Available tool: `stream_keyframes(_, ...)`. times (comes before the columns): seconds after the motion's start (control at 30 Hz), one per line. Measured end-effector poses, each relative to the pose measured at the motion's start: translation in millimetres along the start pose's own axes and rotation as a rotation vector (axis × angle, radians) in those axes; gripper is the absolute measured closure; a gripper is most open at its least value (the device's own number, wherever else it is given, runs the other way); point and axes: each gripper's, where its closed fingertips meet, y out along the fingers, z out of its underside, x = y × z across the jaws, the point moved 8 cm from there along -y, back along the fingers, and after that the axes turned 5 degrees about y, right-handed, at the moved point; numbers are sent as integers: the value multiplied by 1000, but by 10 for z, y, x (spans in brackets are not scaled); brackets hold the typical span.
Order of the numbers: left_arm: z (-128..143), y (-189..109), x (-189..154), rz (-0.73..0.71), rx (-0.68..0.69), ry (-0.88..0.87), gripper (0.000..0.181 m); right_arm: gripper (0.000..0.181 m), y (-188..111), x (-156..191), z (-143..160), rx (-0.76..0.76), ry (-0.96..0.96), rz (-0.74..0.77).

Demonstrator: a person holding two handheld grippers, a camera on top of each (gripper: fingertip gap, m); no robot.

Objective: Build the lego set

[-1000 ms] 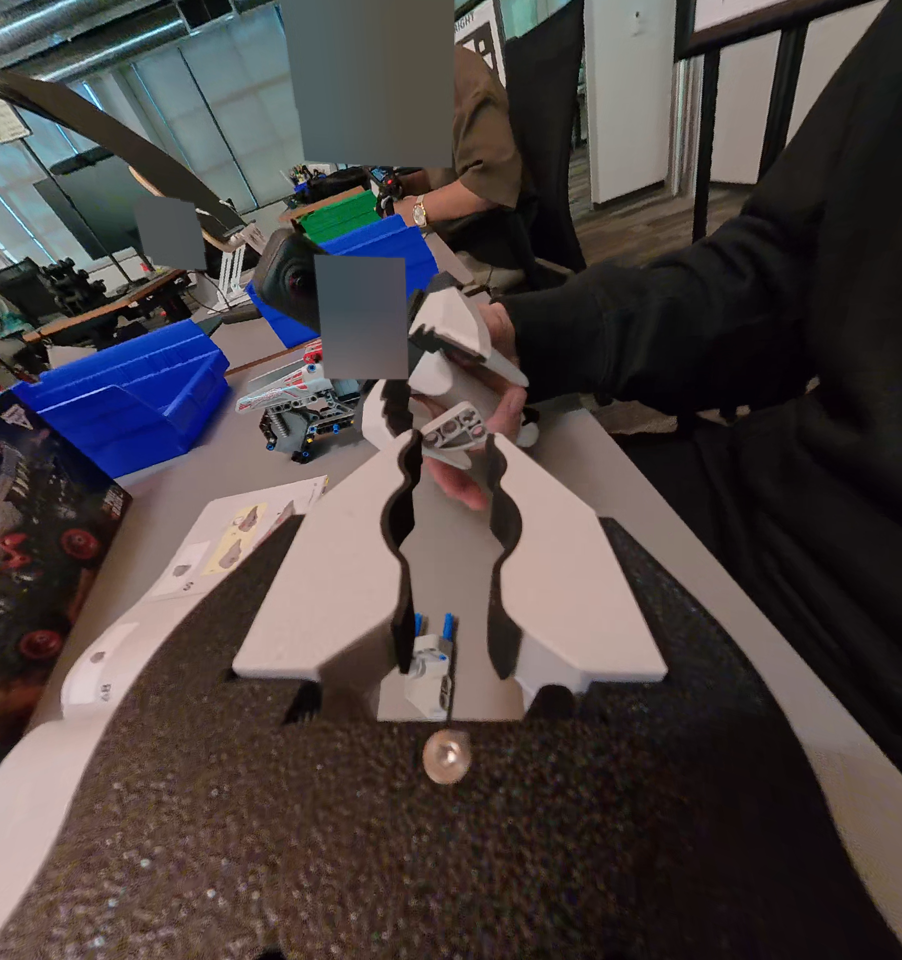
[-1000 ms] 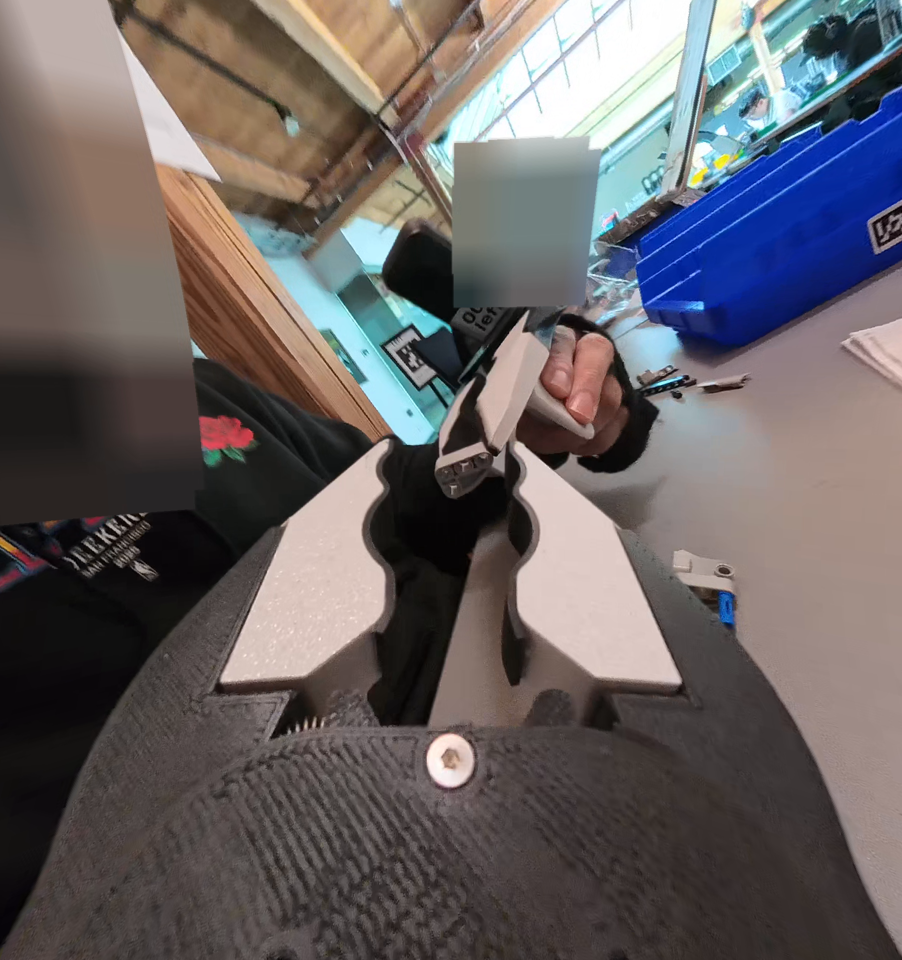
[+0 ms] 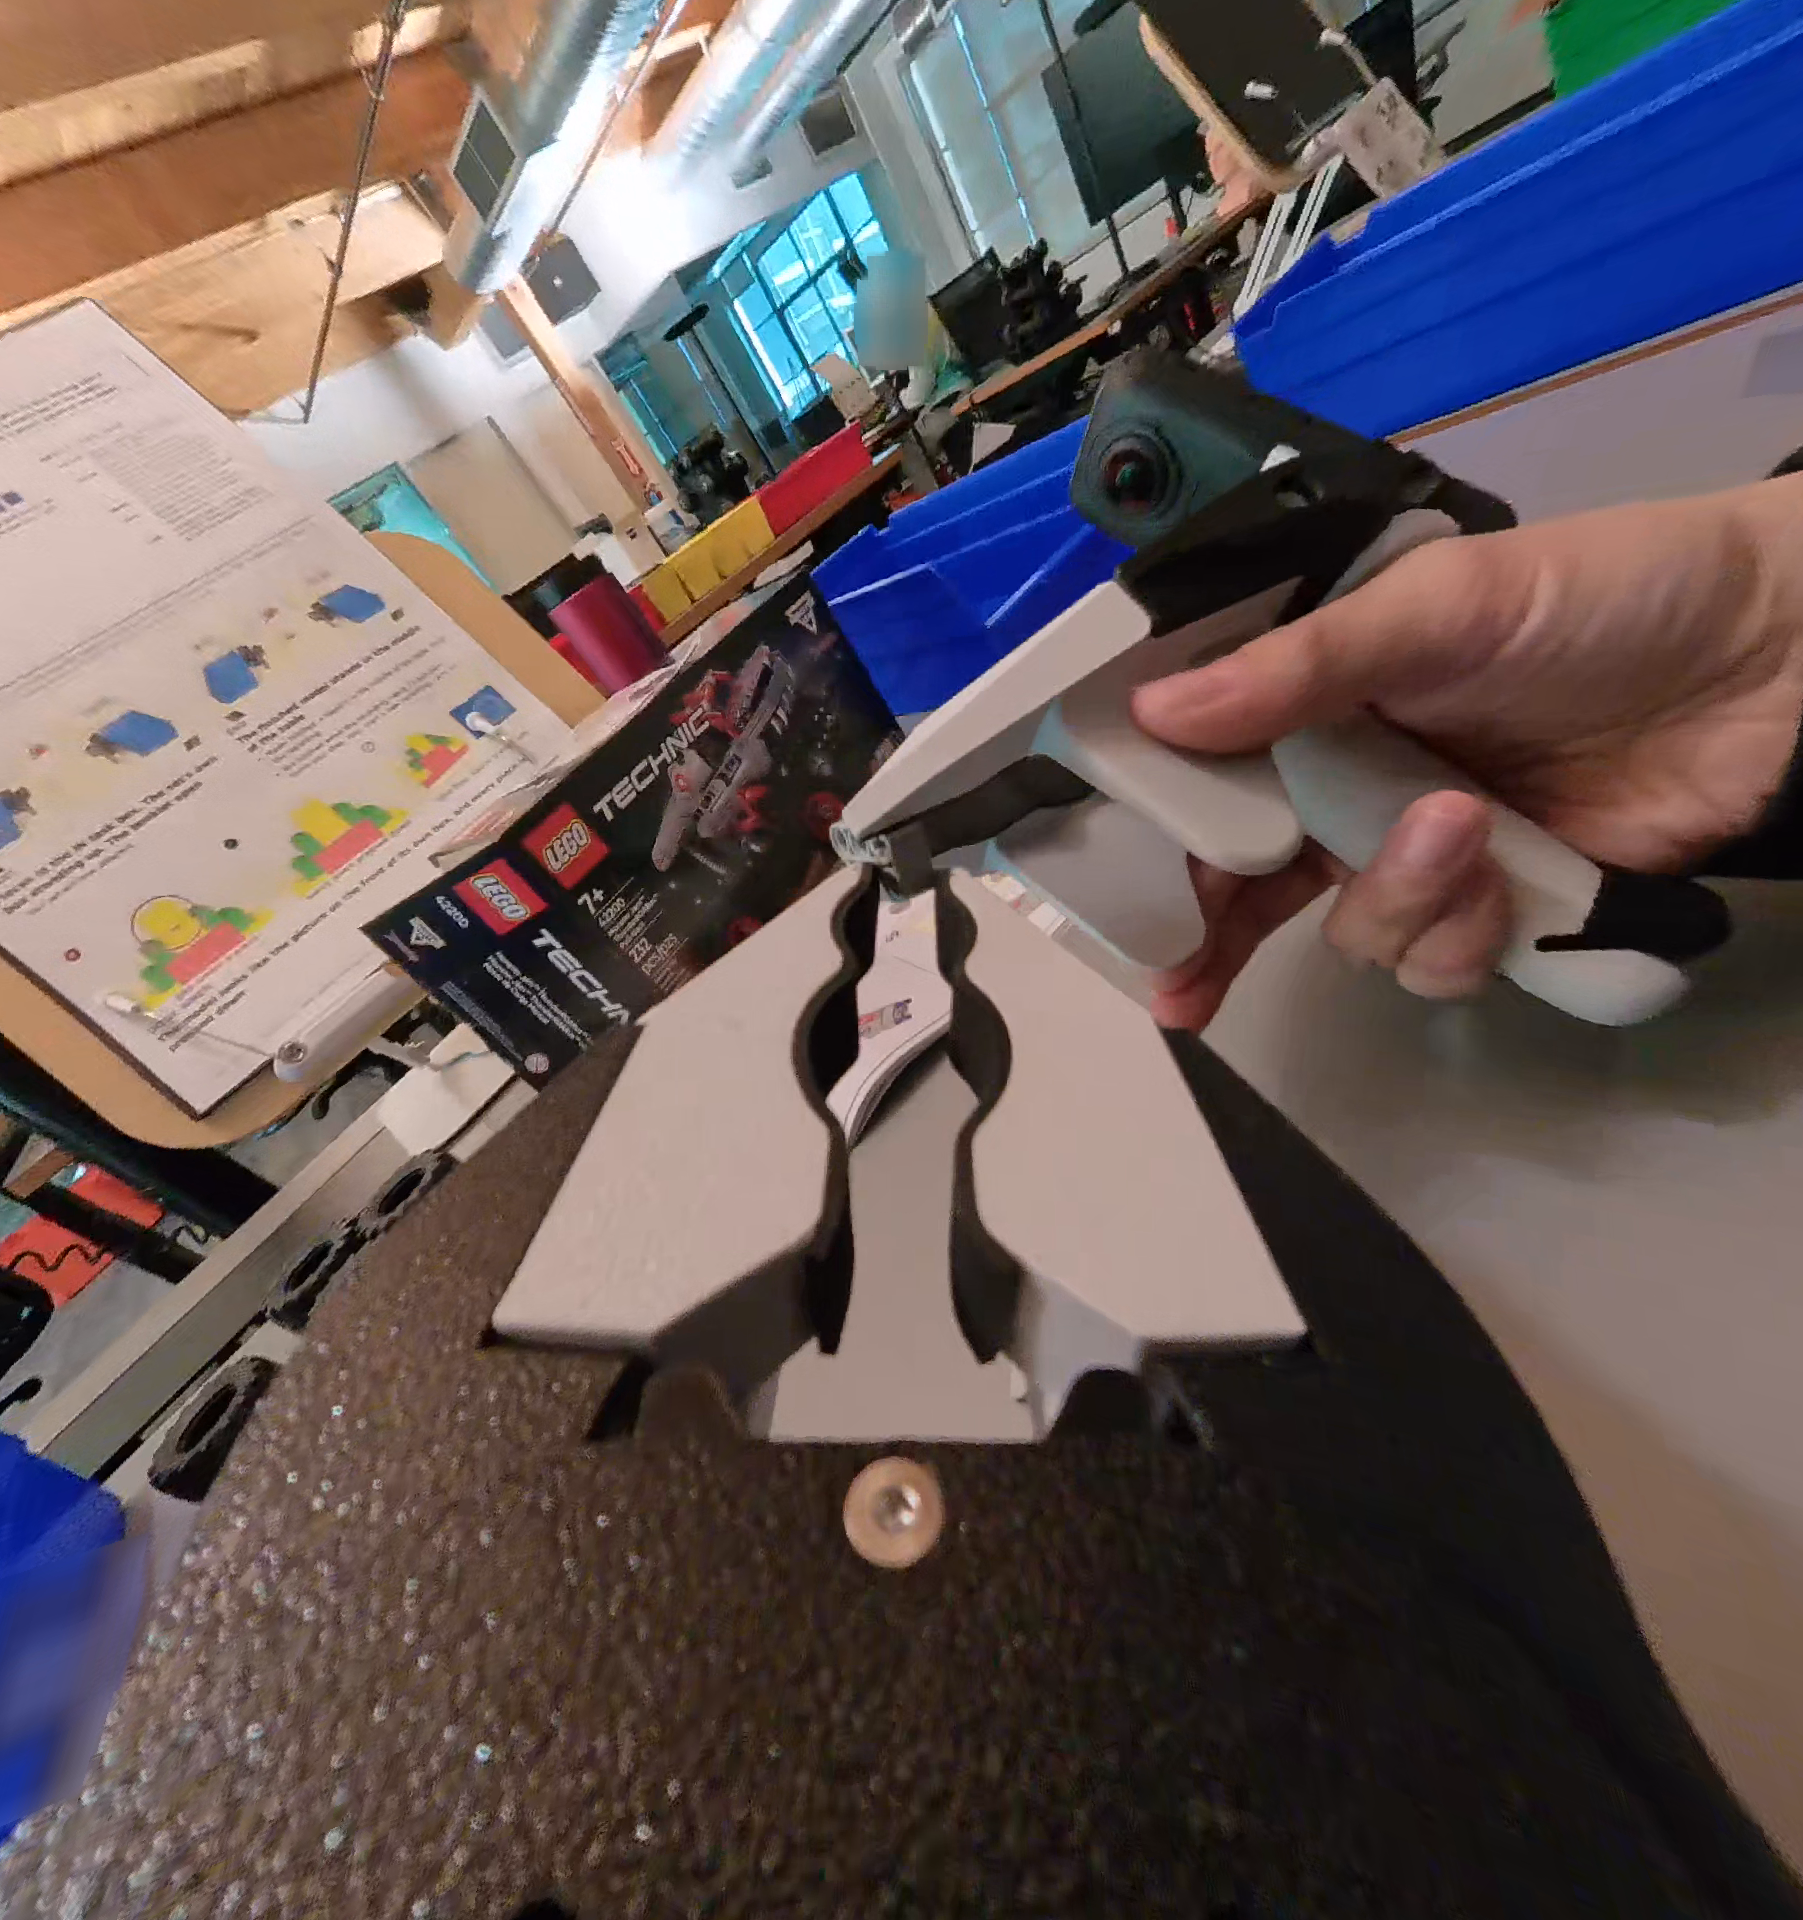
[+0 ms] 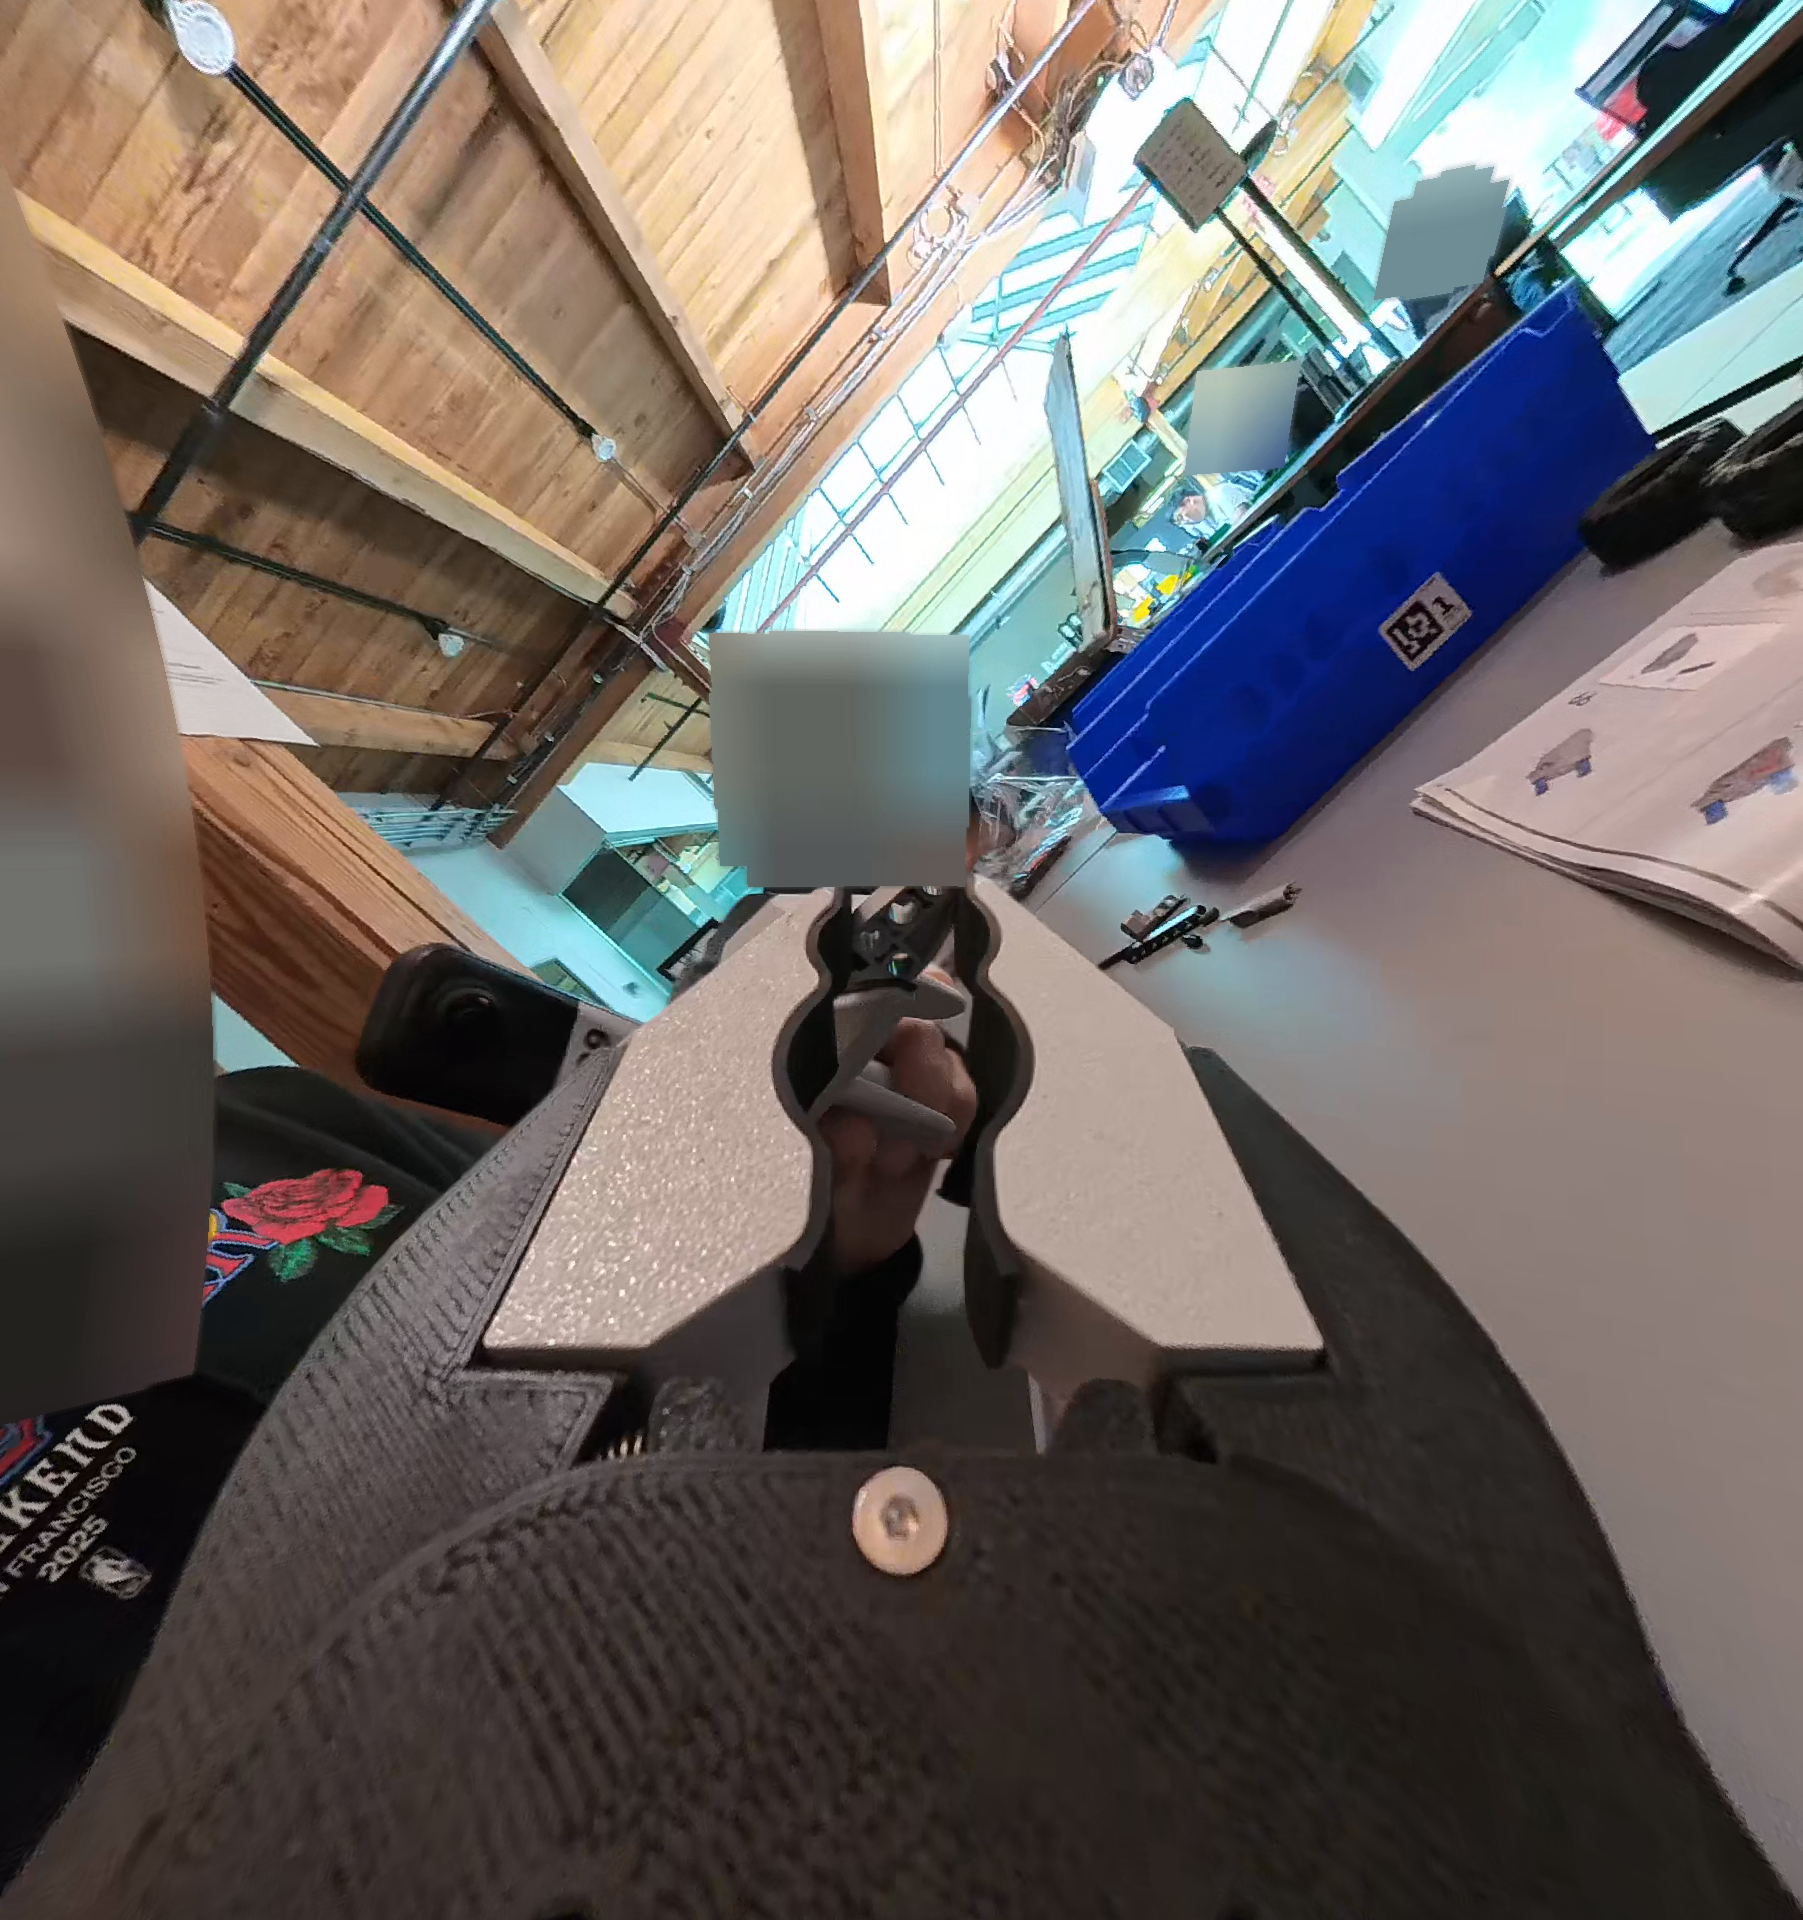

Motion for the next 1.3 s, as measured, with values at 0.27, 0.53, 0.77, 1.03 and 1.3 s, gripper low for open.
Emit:
stream_keyframes(0.27,-46,-7,-26,-21,25,16,175,143,-32,96,-36,38,-366,75)
stream_keyframes(0.53,7,36,-49,13,90,-31,175,129,-93,262,-61,204,-861,352)
stream_keyframes(0.77,-39,40,-144,-3,112,116,175,146,-121,261,-30,291,-812,333)
stream_keyframes(1.03,-46,45,-249,32,100,229,175,156,-184,259,7,384,-826,324)
stream_keyframes(1.3,13,54,-213,89,59,91,171,158,-186,245,-11,384,-924,356)
